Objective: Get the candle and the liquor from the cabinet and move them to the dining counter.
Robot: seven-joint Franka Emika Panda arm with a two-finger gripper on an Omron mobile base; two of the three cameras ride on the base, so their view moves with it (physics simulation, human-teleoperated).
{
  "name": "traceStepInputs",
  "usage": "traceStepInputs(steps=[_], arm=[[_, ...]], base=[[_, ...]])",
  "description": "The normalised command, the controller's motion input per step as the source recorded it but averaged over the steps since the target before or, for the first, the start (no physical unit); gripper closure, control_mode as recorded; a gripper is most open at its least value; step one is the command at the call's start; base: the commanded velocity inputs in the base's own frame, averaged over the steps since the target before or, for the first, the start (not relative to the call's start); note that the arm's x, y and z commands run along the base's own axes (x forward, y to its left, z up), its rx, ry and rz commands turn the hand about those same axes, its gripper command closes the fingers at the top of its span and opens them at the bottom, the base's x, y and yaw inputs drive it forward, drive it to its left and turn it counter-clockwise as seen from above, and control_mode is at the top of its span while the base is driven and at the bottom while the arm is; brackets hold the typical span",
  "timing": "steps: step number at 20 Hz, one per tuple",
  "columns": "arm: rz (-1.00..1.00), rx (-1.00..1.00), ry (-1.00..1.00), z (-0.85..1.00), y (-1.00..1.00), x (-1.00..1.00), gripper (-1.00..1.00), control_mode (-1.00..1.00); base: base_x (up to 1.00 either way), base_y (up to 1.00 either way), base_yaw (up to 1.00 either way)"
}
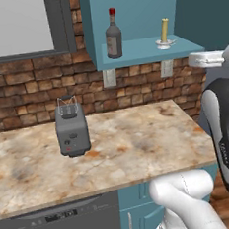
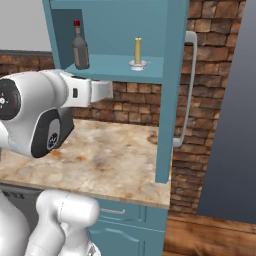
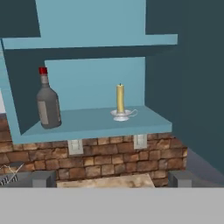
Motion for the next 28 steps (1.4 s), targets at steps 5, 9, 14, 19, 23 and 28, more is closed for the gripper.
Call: traceStepInputs(steps=[5, 9, 14, 19, 23, 28], arm=[[0.09, 0.0, 0.0, 0.0, 0.02, 0.28, -1.0, -1.0], [0.03, 0.02, 0.0, 0.02, -0.01, 0.32, -1.0, -1.0], [-0.02, 0.0, 0.0, 0.02, -0.01, 0.13, -1.0, -1.0], [-0.02, 0.0, 0.0, 0.0, -0.07, 0.0, -1.0, -1.0], [-0.02, -0.02, 0.0, 0.0, -0.08, 0.0, -1.0, -1.0], [-0.02, -0.03, -0.01, 0.0, -0.04, 0.0, -1.0, -1.0]], base=[[0.0, 0.0, 0.0], [0.0, 0.0, 0.0], [0.0, 0.0, 0.0], [0.0, 0.0, 0.0], [0.0, 0.0, 0.0], [0.0, 0.0, 0.0]])
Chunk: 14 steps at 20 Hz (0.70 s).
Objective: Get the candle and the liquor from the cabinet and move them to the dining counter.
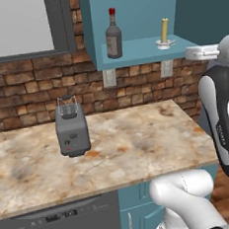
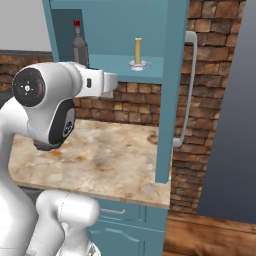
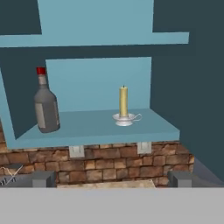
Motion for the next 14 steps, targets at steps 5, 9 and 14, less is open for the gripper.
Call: traceStepInputs(steps=[5, 9, 14], arm=[[-0.01, 0.0, 0.0, 0.0, -0.19, 0.06, -1.0, -1.0], [0.0, 0.0, 0.0, 0.0, -0.14, 0.18, -1.0, -1.0], [0.0, 0.0, 0.0, 0.0, -0.01, 0.33, -1.0, -1.0]], base=[[0.0, 0.0, 0.0], [0.0, 0.0, 0.0], [0.0, 0.0, 0.0]])
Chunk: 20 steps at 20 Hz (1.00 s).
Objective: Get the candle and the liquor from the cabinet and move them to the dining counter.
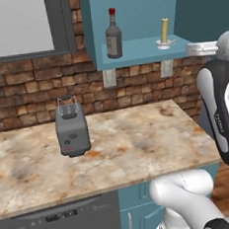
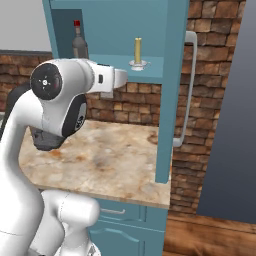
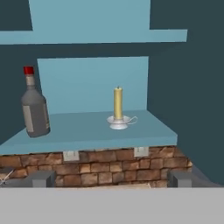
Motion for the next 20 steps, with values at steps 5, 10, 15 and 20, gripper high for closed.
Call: traceStepInputs(steps=[5, 10, 15, 20], arm=[[0.0, 0.0, 0.0, 0.0, 0.02, 0.51, -1.0, -1.0], [0.0, 0.0, -0.01, 0.0, 0.0, 0.48, -1.0, -1.0], [0.0, 0.0, -0.07, 0.0, 0.0, 0.32, -1.0, -1.0], [-0.01, 0.0, -0.06, 0.0, 0.0, 0.33, -1.0, -1.0]], base=[[0.0, 0.0, 0.0], [0.0, 0.0, 0.0], [0.0, 0.0, 0.0], [0.0, 0.0, 0.0]])
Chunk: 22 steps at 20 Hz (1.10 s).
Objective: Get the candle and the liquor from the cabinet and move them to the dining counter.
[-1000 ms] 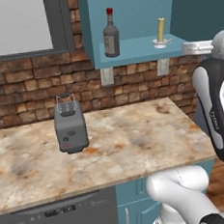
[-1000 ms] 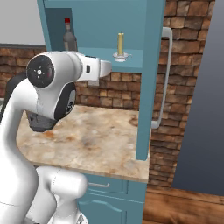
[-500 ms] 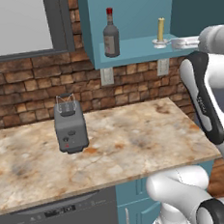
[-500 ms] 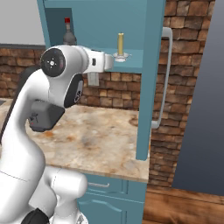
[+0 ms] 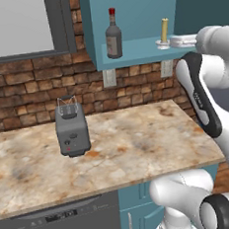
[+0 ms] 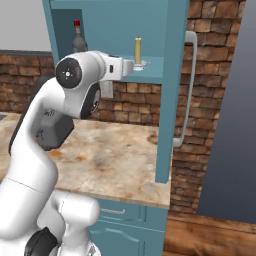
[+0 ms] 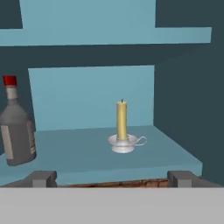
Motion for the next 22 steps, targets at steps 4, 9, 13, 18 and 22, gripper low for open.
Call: traceStepInputs(steps=[4, 9, 13, 18, 22], arm=[[-0.04, 0.0, 0.0, 0.0, -0.09, 0.31, -1.0, -1.0], [-0.06, 0.0, 0.0, 0.02, -0.25, 0.2, -1.0, -1.0], [-0.05, 0.0, 0.0, 0.0, -0.25, 0.21, -1.0, -1.0], [-0.03, 0.0, 0.0, 0.0, -0.21, 0.2, -1.0, -1.0], [-0.04, 0.0, 0.0, 0.01, -0.17, 0.23, -1.0, -1.0]], base=[[0.0, 0.0, 0.0], [0.0, 0.0, 0.0], [0.0, 0.0, 0.0], [0.0, 0.0, 0.0], [0.0, 0.0, 0.0]])
